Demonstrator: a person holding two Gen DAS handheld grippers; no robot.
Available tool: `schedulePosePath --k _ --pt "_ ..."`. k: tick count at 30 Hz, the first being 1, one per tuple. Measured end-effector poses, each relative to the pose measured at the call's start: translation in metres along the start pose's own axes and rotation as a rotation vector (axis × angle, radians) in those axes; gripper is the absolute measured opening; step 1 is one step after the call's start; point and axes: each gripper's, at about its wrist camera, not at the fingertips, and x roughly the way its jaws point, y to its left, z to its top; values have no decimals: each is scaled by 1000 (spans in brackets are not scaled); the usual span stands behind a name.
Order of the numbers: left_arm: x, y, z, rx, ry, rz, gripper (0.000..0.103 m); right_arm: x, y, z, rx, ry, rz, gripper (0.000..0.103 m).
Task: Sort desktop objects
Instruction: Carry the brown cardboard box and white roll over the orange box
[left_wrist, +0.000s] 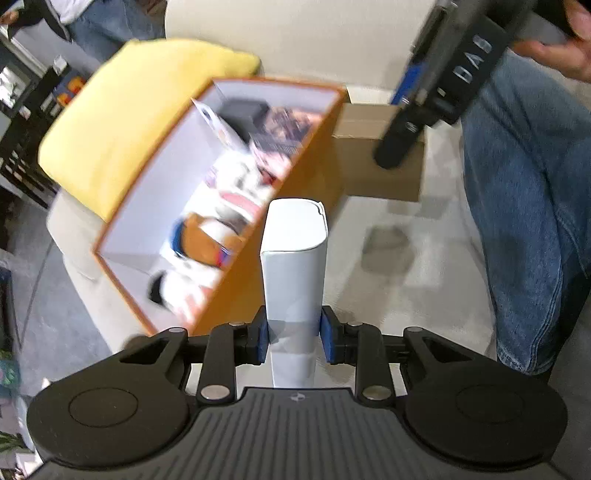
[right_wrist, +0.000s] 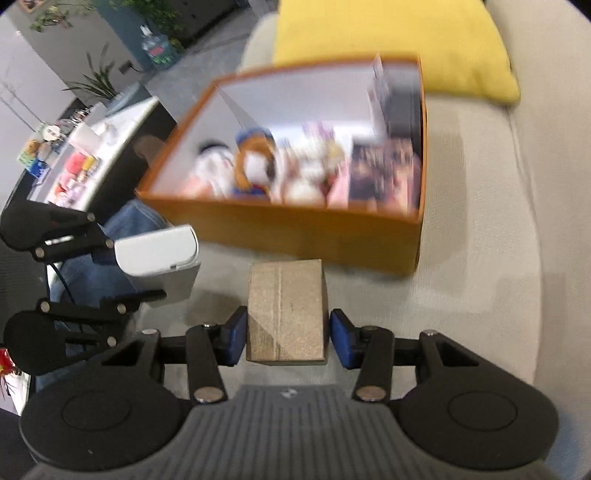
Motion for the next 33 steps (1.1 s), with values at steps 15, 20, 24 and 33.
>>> schedulePosePath --k 15,20,24,33 --pt "43 82 84 284 35 172 32 1 -26 120 -2 -167 -65 49" --pt "116 110 106 395 83 110 32 31 -43 134 25 -104 3 49" --pt "151 118 110 430 125 73 32 53 -44 148 0 -80 -10 49" --pt "198 127 105 365 164 -22 32 89 -43 157 34 -22 7 49"
